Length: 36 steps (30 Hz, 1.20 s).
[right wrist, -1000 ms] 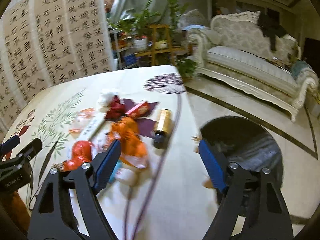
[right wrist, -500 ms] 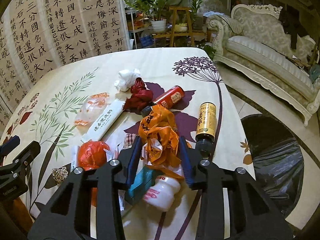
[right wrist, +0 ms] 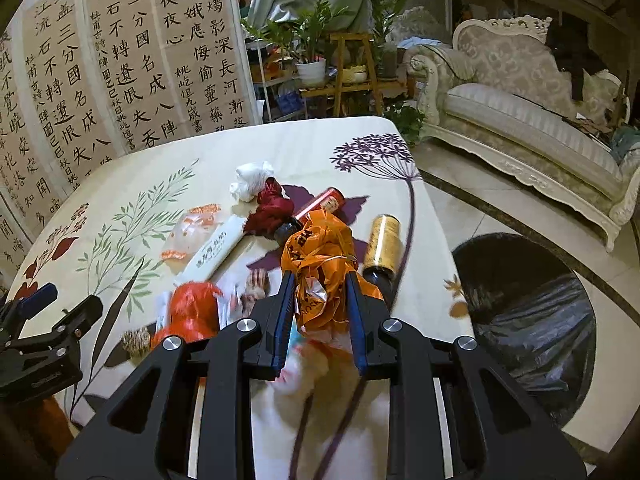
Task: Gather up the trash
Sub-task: 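Lower the right gripper onto the orange plastic bag and close it, then grasp the gold foil wrapper with the left gripper while the right gripper holds the orange bag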
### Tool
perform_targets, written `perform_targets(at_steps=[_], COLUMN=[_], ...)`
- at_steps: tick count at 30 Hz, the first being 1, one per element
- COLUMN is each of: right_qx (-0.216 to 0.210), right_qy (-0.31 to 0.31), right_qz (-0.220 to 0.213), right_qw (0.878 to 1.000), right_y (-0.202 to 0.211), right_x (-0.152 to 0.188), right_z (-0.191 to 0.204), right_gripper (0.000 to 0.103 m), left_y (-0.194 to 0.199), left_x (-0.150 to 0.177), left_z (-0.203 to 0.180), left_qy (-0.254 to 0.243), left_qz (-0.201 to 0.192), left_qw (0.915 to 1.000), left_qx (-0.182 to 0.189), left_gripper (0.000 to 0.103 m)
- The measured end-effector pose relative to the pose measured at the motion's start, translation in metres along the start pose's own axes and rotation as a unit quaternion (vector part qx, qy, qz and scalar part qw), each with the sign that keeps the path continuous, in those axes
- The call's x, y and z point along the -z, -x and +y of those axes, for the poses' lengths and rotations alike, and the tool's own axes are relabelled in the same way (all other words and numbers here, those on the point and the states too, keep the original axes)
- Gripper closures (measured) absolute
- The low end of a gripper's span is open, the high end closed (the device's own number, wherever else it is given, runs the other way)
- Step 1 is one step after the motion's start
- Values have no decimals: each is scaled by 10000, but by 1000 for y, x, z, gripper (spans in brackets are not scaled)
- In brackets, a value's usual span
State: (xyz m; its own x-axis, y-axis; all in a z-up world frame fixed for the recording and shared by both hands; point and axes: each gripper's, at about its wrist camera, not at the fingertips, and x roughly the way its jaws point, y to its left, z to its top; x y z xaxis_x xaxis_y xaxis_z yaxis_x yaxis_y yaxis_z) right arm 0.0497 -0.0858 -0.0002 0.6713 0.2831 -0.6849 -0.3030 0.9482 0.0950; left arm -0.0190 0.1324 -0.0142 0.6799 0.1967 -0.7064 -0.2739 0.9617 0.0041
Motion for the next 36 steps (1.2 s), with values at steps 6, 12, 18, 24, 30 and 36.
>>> perform_targets(at_steps=[6,12,18,24,30,36], right_qx=[280,432,453,435,420,445], right_qy=[-86,-340,-454,-463,-480,-522], right_qz=[-97,-62,-15,2,38,-18], right_qw=[9995,9985,9979,9980,9980,9976], right_y=[21,27,27,24,23,26], right_x=[17,28,35,37,39,39], right_z=[-16,-36,-45,-46,-47,-50], right_gripper=[79,79,78,78,78,78], left_y=[0,-10,-17,-20,-20,-14], left_x=[9,16,21,25,24,24], left_z=[-14,-30,-38,-38,-38,-37], left_qy=[-163,-472,-663,-685,-638,-607], left_qz=[34,129,270,333,317,224], left_qw=[9998,9988,9973,9969,9969,9968], left_qx=[82,90,132,192,338,461], left_gripper=[7,7,30,43,70,82])
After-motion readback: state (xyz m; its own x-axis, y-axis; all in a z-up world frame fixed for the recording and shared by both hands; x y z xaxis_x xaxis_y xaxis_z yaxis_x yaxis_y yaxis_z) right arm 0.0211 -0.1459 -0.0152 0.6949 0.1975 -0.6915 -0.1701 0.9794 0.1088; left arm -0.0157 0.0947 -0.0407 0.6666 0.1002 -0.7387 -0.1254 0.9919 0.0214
